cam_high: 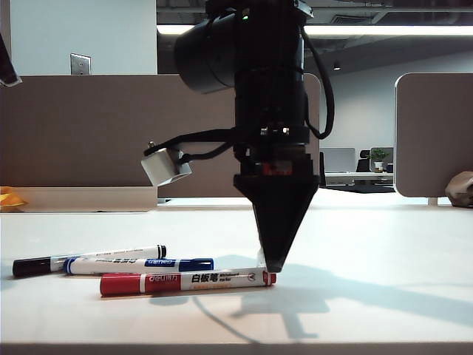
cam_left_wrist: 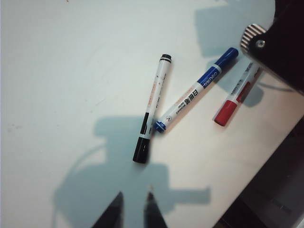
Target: Pick up the markers one by one and line them up horizontally in a straight line on the table.
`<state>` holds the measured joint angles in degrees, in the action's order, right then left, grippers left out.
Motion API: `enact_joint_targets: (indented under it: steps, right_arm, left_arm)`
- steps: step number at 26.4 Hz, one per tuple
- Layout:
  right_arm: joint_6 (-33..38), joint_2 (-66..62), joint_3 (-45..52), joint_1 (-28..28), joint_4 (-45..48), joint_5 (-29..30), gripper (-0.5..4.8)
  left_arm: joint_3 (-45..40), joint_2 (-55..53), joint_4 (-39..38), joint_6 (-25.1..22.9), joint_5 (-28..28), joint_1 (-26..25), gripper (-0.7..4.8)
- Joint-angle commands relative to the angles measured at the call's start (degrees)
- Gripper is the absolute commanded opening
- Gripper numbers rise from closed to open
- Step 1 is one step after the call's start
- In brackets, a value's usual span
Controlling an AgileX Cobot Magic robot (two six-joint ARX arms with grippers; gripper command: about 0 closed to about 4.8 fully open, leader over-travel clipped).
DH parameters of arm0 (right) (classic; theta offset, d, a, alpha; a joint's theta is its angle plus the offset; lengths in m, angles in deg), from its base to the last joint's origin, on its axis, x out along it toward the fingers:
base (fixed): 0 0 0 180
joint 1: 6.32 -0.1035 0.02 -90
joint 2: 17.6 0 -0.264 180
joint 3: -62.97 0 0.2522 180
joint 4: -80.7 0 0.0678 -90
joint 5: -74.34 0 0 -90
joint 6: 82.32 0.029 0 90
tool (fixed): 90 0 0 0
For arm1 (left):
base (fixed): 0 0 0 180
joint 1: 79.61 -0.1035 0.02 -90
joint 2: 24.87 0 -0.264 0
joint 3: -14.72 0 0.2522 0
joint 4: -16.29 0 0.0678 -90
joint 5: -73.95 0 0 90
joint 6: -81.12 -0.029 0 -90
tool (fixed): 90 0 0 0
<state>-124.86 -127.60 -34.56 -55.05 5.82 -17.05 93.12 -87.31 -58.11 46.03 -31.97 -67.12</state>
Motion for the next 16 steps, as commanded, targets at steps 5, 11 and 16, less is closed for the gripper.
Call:
enact_joint_targets:
  steps: [5, 11, 16]
  right_arm:
    - [-2.7, 0.3, -0.1, -0.1, 2.5, 0.2, 2.03]
    - [-5.3, 0.3, -0.1, -0.2, 3.1, 1.8, 2.03]
    - [-5.7, 0.2, -0.1, -0.5, 6.2, 6.5, 2.04]
  left_arm:
    - [0.2, 0.2, 0.5, -0.1, -0.1, 0.0, 0.61]
    - [0.2, 0.2, 0.5, -0.1, 0.7, 0.0, 0.61]
    - [0.2, 0.2, 0.7, 0.0, 0.7, 0.0, 0.61]
